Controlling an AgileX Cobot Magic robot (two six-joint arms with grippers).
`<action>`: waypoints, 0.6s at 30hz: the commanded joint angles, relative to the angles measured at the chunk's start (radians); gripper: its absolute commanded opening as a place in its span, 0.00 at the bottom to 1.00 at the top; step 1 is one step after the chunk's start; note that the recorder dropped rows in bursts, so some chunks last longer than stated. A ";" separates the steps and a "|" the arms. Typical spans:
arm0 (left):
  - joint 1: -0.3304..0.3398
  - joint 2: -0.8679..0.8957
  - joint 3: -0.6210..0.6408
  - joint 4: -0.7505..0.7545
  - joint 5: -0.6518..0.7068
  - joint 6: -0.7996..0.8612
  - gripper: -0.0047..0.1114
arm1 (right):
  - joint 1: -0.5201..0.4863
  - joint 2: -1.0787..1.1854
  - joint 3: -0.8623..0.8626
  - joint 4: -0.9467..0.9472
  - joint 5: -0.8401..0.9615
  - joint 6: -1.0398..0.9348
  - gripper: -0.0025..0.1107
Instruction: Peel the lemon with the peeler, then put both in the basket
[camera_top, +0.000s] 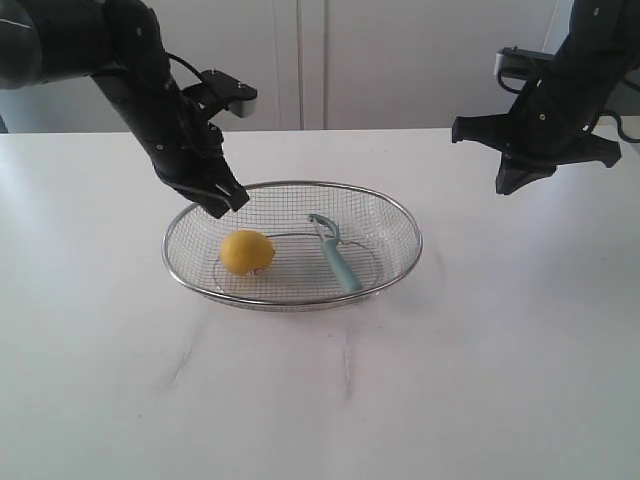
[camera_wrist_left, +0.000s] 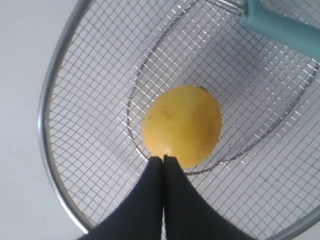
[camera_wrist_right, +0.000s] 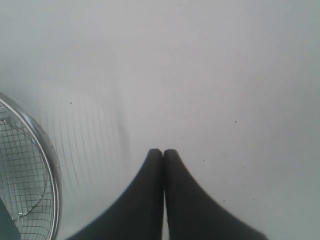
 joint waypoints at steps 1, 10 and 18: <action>-0.006 -0.031 -0.005 0.046 0.007 -0.091 0.04 | -0.004 -0.011 -0.004 -0.007 -0.006 0.004 0.02; -0.004 -0.031 -0.005 0.087 0.012 -0.290 0.04 | -0.004 -0.011 -0.004 -0.007 -0.006 0.004 0.02; 0.024 -0.031 -0.005 0.087 0.064 -0.354 0.04 | -0.004 -0.011 -0.004 -0.007 -0.006 0.004 0.02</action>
